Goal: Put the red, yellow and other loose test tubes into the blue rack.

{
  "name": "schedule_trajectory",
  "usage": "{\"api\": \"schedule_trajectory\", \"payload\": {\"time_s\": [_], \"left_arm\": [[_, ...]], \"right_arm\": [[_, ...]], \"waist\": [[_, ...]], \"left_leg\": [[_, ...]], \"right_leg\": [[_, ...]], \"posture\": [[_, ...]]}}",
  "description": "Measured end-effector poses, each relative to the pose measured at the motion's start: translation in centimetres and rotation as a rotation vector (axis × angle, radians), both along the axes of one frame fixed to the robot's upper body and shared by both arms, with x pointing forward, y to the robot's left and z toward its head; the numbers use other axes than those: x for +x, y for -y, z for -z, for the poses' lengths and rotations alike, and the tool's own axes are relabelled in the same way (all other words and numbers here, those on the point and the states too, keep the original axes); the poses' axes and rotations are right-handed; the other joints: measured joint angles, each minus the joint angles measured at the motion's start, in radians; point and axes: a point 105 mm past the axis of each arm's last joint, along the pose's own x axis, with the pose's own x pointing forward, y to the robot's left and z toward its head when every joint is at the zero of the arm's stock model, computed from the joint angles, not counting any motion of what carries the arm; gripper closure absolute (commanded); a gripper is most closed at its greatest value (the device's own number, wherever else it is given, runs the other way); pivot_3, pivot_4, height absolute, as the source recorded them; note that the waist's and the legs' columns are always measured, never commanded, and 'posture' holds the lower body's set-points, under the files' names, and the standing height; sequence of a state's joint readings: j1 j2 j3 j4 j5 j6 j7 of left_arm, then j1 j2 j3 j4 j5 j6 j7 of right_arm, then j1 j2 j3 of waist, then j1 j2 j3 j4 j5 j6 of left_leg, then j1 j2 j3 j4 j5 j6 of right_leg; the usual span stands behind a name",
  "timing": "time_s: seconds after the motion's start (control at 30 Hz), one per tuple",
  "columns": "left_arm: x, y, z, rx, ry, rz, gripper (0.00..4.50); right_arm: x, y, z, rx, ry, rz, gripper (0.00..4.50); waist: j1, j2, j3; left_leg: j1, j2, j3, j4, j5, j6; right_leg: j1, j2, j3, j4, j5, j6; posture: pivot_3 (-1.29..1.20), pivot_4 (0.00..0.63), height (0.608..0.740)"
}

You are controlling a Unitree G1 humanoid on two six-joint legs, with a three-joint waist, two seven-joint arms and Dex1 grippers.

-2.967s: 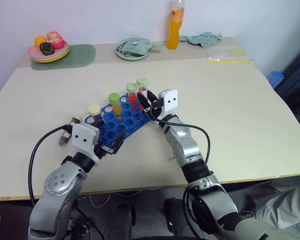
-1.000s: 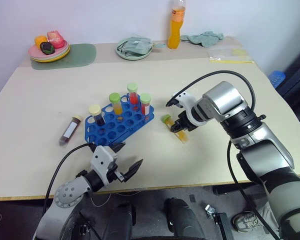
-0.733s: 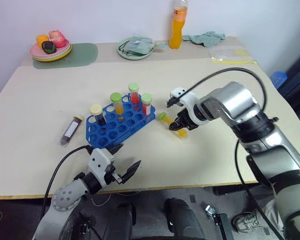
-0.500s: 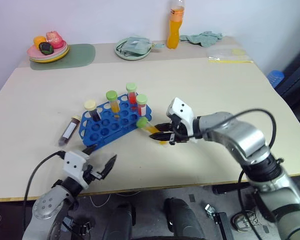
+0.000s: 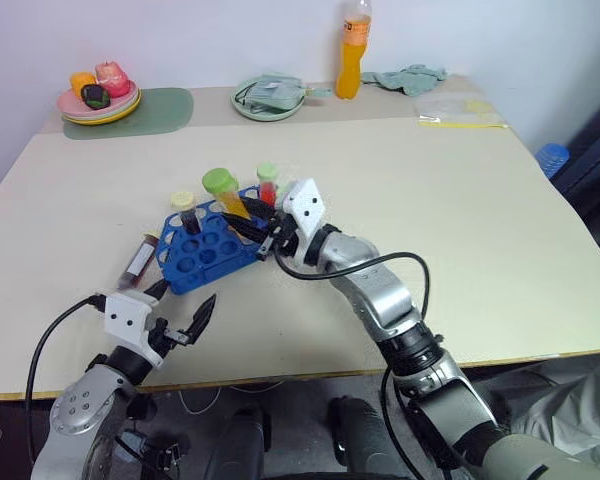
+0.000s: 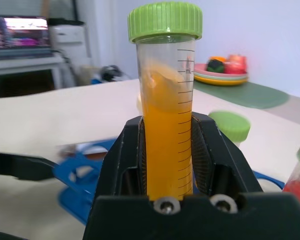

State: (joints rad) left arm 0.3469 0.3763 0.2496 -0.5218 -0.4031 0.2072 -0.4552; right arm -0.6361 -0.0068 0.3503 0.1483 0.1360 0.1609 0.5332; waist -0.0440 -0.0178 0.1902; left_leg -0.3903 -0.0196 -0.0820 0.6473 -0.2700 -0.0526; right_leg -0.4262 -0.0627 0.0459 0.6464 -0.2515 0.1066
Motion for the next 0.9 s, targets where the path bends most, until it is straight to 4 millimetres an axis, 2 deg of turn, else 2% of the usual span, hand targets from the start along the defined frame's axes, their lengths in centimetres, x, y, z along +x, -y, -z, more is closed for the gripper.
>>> {"api": "schedule_trajectory", "payload": {"time_s": [0.2,0.43,0.57,0.67,0.73,0.9], "left_arm": [[-1.0,0.1,0.2,0.018,-0.06,0.016,0.0],[-1.2,0.6,-0.8,0.03,-0.053,0.008,0.0],[-1.7,0.7,-0.3,0.034,-0.093,0.004,0.0],[-2.1,0.1,-0.3,0.051,-0.109,0.002,0.0],[-2.2,-0.2,-1.0,0.059,-0.09,0.005,0.0],[-2.3,-0.2,-1.4,0.071,-0.082,0.039,0.0]], "right_arm": [[0.5,-0.4,1.2,0.003,-0.005,0.008,3.75],[0.6,-0.5,1.3,0.019,-0.005,0.009,3.75],[0.7,-0.3,1.1,0.026,-0.002,0.009,3.75],[0.8,-0.1,1.0,0.035,0.001,0.01,3.75],[0.9,-0.1,1.0,0.043,0.002,0.014,3.75],[1.2,-0.2,1.9,0.04,-0.008,0.026,3.75]], "waist": [[-0.001,0.0,0.0],[0.0,0.0,0.0],[-0.002,0.0,0.0],[-0.002,0.0,0.0],[-0.001,0.0,0.0],[-0.001,0.0,0.0]], "left_leg": [[0.0,0.0,0.0,0.0,0.0,0.0],[0.0,0.0,0.0,0.0,0.0,0.0],[0.0,0.0,0.0,0.0,0.0,0.0],[0.0,0.0,0.0,0.0,0.0,0.0],[0.0,0.0,0.0,0.0,0.0,0.0],[0.0,0.0,0.0,0.0,0.0,0.0]], "right_leg": [[0.0,0.0,0.0,0.0,0.0,0.0],[0.0,0.0,0.0,0.0,0.0,0.0],[0.0,0.001,0.0,0.0,0.0,0.0],[0.0,0.001,0.0,0.0,0.0,0.0],[0.0,0.001,0.0,0.0,0.0,0.0],[0.0,0.0,0.0,0.0,0.0,0.0]], "posture": [[0.0,0.15,0.74],[0.0,0.15,0.74],[0.0,0.15,0.74],[0.0,0.15,0.74],[0.0,0.15,0.74],[0.0,0.15,0.74]]}}
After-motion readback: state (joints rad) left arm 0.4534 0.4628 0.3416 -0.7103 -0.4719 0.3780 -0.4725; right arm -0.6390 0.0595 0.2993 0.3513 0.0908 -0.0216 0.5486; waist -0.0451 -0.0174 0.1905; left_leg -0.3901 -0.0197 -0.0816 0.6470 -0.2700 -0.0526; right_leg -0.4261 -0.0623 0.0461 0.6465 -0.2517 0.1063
